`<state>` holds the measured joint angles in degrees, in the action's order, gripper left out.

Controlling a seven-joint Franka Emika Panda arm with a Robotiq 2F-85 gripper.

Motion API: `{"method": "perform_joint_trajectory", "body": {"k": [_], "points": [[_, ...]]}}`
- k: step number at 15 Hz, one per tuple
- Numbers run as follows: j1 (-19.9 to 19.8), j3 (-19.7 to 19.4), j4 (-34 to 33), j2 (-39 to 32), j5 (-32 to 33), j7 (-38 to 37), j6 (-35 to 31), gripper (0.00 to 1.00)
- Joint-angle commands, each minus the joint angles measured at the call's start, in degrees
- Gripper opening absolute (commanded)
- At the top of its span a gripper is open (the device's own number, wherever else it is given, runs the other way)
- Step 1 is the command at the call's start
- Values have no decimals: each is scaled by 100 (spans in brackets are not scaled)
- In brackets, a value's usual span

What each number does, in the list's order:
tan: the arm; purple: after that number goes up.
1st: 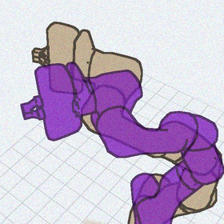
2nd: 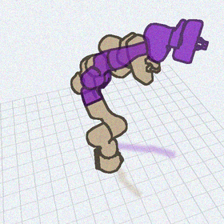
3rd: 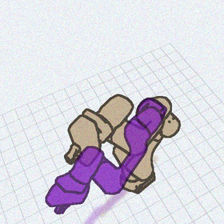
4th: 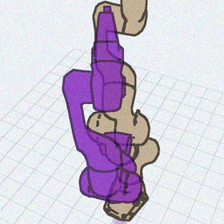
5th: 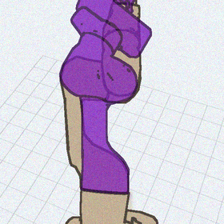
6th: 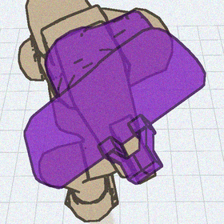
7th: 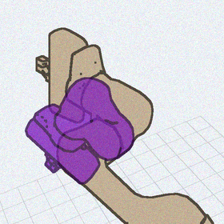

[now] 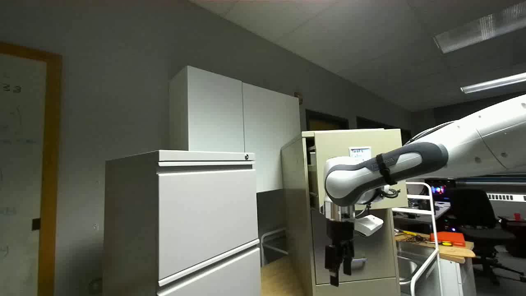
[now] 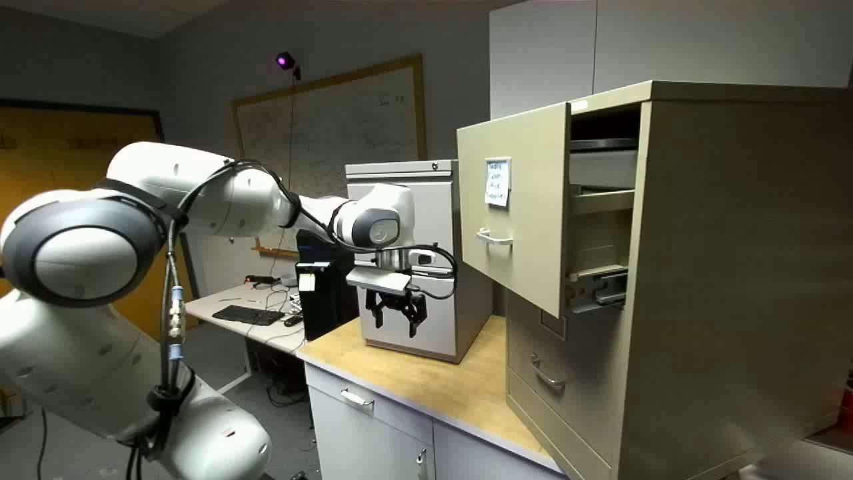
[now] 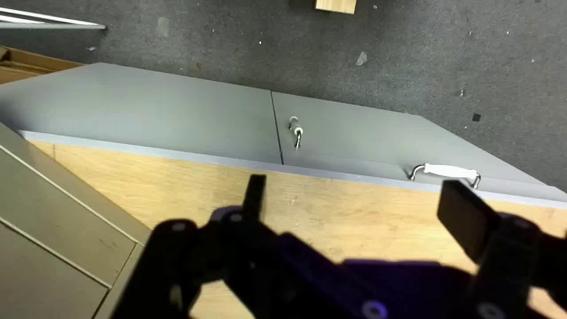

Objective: Close the top drawer

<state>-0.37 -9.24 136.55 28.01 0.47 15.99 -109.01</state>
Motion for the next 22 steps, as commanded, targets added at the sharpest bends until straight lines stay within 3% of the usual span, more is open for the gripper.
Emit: {"method": "perform_joint_trajectory", "body": {"k": [1, 10, 17, 19, 21, 22], "points": [[-65, 56, -16, -7, -28, 23, 9, 100], [-124, 124, -46, -19, 55, -178, -81, 100], [-350, 654, 8, 271, 779, -1138, -859, 98], [-433, 858, -25, 406, 1112, -1531, -968, 74], [-500, 1032, -28, 608, 1361, -1910, -1055, 63], [-541, 1116, -21, 716, 1492, -2093, -1106, 53]]}}
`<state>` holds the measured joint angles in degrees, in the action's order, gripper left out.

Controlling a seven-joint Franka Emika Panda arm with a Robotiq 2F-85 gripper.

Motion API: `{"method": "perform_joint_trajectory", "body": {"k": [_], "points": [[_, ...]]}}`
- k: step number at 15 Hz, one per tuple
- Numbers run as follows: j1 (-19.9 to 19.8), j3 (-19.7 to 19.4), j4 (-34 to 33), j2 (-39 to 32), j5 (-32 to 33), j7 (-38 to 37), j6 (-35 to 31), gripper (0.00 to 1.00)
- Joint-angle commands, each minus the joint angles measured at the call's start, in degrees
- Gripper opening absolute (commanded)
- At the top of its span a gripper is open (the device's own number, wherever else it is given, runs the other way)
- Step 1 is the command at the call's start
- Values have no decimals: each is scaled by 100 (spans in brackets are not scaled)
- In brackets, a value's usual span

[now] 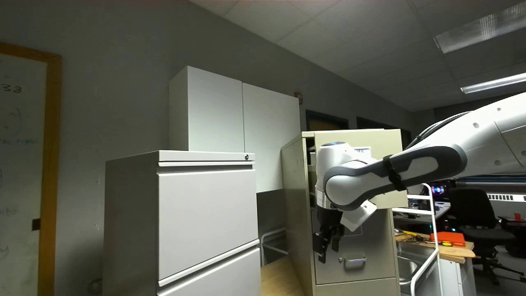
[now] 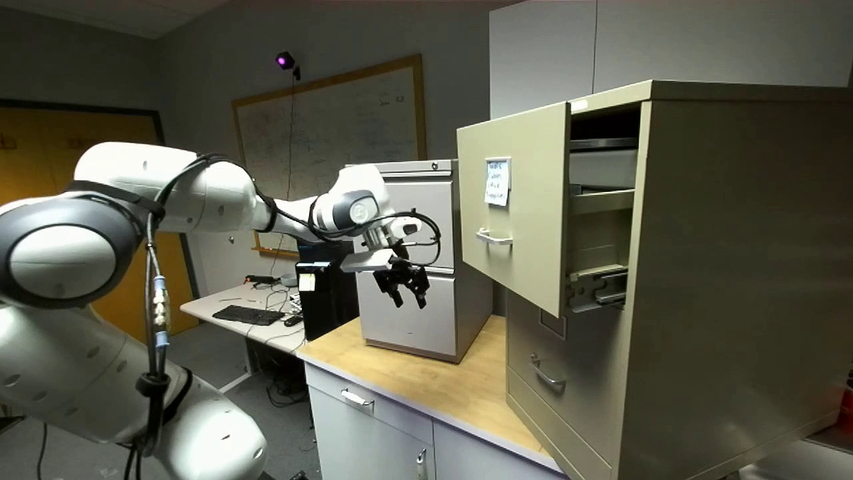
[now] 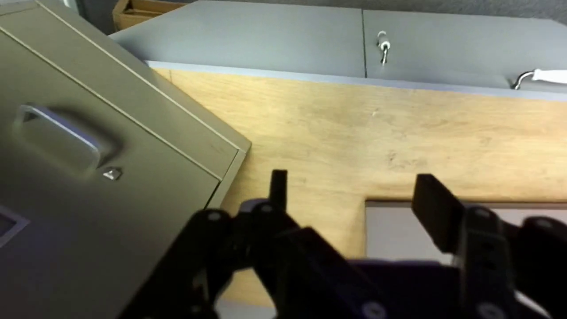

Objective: Close the top drawer

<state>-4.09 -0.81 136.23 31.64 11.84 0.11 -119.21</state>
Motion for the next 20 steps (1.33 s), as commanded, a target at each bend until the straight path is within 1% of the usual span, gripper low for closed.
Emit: {"method": "perform_joint_trajectory", "body": {"k": [1, 3, 5, 6, 7, 9, 12, 15, 17, 18, 20], "points": [[-209, 355, 20, 463, 490, -666, -127, 45], [-379, 564, 51, 645, 904, -1100, -342, 30], [-568, 704, 47, 745, 1285, -1489, -616, 16], [-667, 743, 57, 782, 1476, -1640, -826, 7], [-790, 798, 58, 806, 1676, -1830, -1029, 1], [-1076, 857, 29, 801, 2046, -2194, -1493, 0], [-1630, 981, -20, 784, 2609, -2890, -2128, 0], [-2233, 1133, -47, 783, 3259, -3745, -2617, 0], [-2590, 1221, -89, 784, 3775, -4440, -2868, 0], [-2701, 1227, -132, 752, 4034, -4748, -2966, 0], [-2770, 1171, -222, 653, 4522, -5230, -3098, 0]]}}
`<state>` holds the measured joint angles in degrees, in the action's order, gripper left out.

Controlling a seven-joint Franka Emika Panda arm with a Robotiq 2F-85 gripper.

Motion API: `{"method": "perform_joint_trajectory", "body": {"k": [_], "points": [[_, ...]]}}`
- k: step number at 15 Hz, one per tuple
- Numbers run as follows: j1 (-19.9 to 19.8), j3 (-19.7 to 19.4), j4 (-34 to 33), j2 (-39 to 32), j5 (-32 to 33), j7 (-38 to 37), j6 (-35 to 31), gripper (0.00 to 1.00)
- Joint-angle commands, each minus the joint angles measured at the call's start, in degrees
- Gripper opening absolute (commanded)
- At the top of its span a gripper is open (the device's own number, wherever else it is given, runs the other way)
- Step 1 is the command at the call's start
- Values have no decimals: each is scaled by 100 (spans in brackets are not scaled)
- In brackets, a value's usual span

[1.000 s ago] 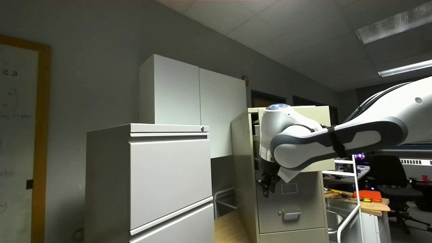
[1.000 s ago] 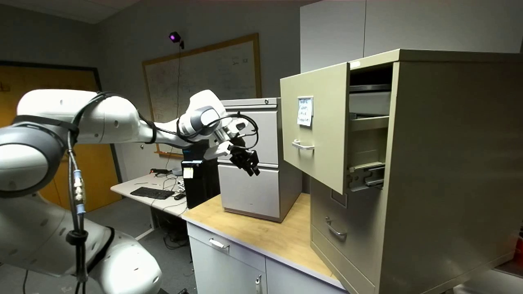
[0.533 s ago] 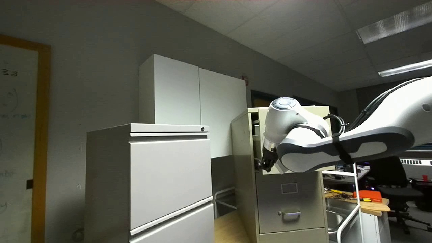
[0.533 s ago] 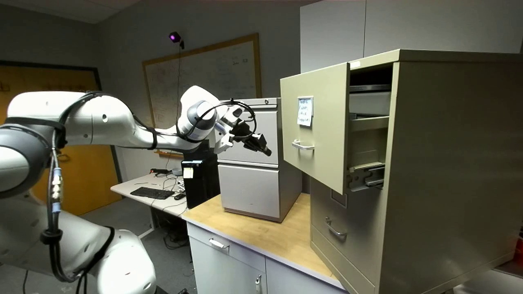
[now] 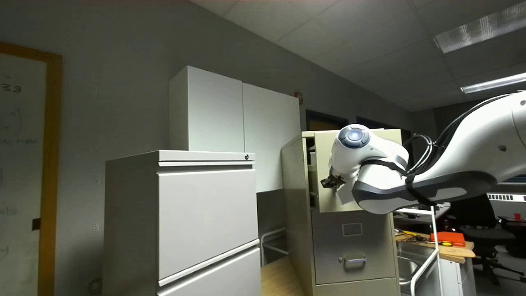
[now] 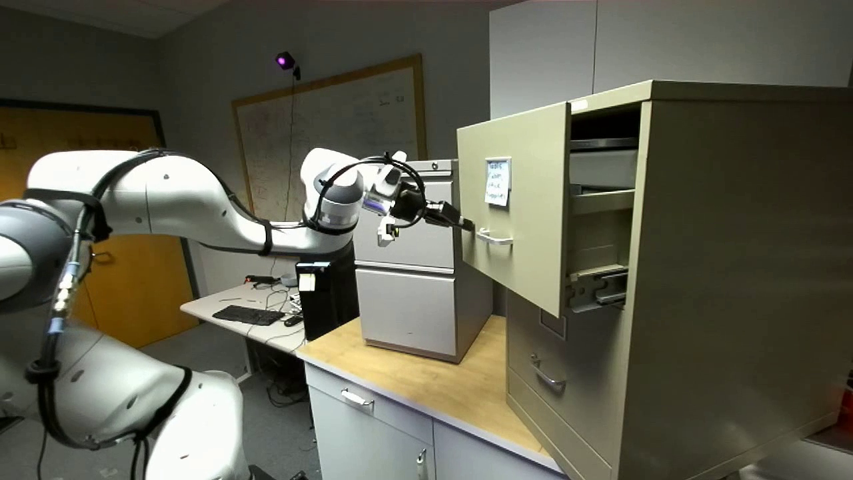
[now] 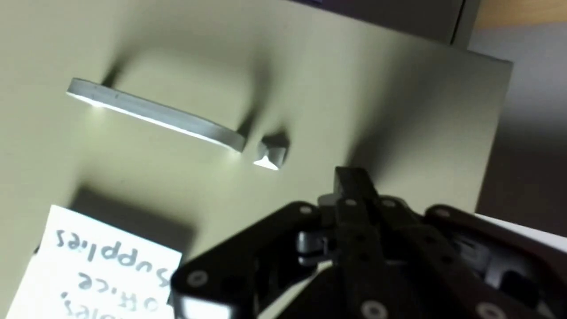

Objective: Close the top drawer

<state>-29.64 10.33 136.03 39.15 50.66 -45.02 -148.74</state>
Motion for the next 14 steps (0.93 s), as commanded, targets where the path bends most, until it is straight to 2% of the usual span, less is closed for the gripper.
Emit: {"method": "perform_joint_trajectory", "body": {"k": [1, 4, 7, 14], "points": [[-176, 35, -235, -141, 862, -923, -127, 0], [80, -163, -352, -341, 1367, -1314, -62, 0], [361, -449, -526, -629, 1599, -1462, -23, 0], [955, -1125, -1179, -1511, 1438, -1179, -69, 0]]}}
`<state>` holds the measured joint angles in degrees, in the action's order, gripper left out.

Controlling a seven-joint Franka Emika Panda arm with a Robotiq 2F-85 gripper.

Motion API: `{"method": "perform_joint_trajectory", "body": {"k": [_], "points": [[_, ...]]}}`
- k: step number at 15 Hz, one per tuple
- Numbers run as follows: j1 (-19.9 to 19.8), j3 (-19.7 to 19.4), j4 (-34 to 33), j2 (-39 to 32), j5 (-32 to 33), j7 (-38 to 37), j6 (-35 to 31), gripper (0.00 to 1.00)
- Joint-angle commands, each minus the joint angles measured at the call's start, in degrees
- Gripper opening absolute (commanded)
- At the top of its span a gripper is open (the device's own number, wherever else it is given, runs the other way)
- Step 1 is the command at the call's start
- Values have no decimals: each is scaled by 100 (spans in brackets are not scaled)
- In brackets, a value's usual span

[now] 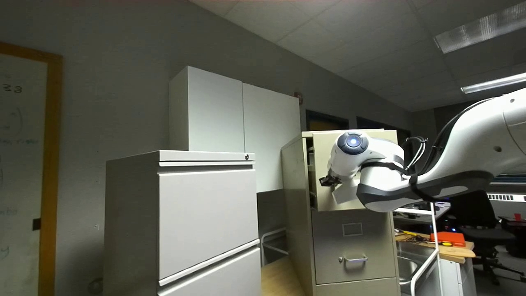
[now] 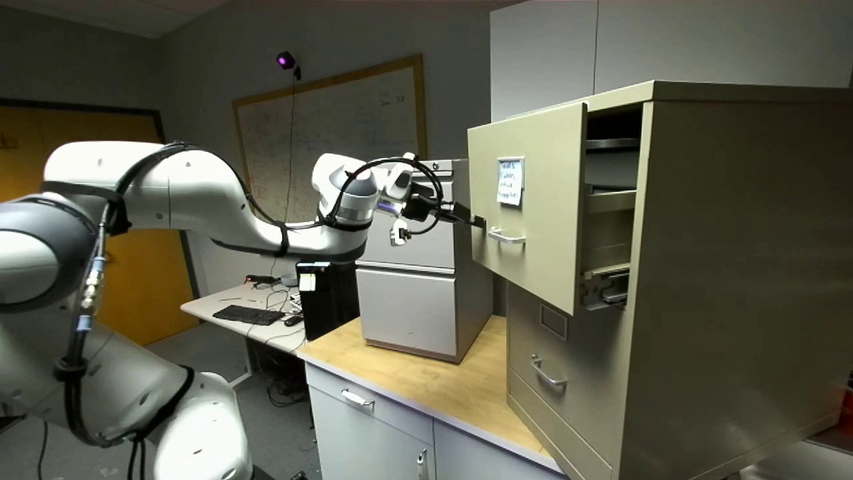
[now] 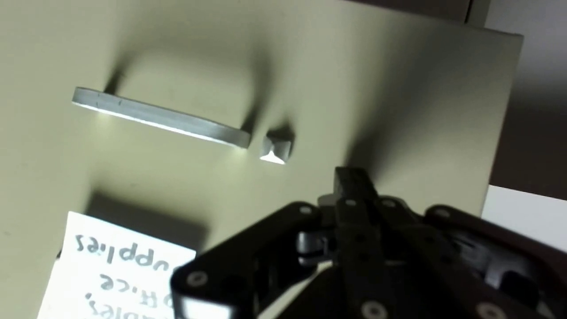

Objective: Close the top drawer

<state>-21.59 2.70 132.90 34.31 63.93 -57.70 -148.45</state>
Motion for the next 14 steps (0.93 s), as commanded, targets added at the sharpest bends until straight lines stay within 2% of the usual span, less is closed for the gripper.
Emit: {"method": "perform_joint_trajectory", "body": {"k": [1, 8, 14], "points": [[242, -454, -979, -1159, 32, 164, -104, 0], [681, -937, -1897, -2093, -746, 774, -149, 0], [706, -1000, -2466, -2509, -1677, 1495, 42, 0]]}}
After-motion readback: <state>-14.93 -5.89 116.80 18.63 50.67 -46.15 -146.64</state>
